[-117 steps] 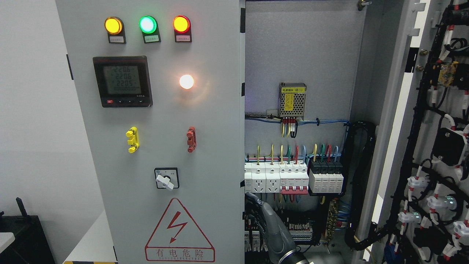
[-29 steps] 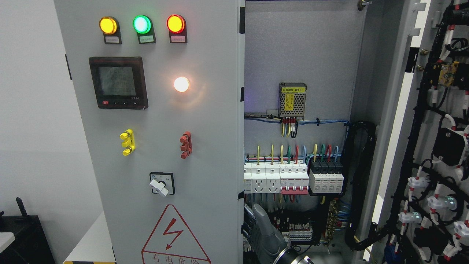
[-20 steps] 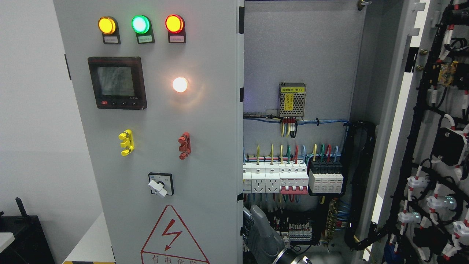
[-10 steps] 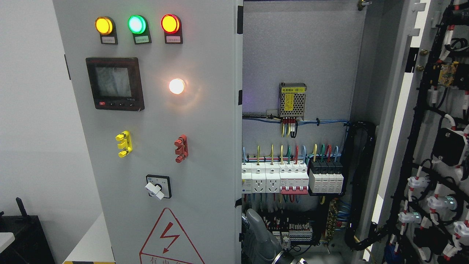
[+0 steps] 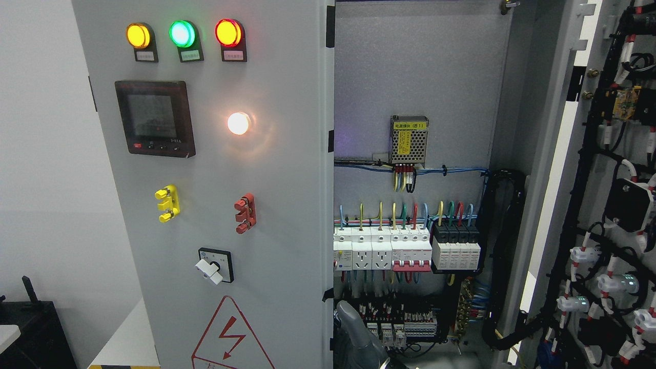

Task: Open door with both hands
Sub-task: 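Pull the light-panel door outward toward the robot with the right hand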

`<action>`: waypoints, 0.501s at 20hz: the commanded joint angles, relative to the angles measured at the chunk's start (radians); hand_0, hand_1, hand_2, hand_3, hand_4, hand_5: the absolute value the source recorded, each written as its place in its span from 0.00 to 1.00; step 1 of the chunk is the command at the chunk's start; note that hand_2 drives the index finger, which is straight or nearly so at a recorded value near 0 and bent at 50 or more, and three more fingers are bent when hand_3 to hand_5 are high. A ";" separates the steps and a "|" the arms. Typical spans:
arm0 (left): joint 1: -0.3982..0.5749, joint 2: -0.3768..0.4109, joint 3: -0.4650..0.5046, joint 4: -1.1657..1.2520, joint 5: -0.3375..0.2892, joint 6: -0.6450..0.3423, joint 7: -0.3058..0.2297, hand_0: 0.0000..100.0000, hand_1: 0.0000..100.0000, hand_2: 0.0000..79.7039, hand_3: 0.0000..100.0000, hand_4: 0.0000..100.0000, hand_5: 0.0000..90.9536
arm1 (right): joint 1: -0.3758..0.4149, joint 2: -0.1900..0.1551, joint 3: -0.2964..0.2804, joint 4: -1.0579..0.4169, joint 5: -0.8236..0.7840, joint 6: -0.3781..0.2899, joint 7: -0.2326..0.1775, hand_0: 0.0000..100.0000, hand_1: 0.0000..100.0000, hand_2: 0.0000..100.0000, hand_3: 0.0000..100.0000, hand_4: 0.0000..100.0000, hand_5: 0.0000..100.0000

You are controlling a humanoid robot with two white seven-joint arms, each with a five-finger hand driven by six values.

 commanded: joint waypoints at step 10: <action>0.000 0.000 0.000 0.000 0.000 0.000 -0.002 0.00 0.00 0.00 0.00 0.04 0.00 | 0.028 0.000 0.038 -0.075 -0.059 0.003 0.040 0.00 0.00 0.00 0.00 0.00 0.00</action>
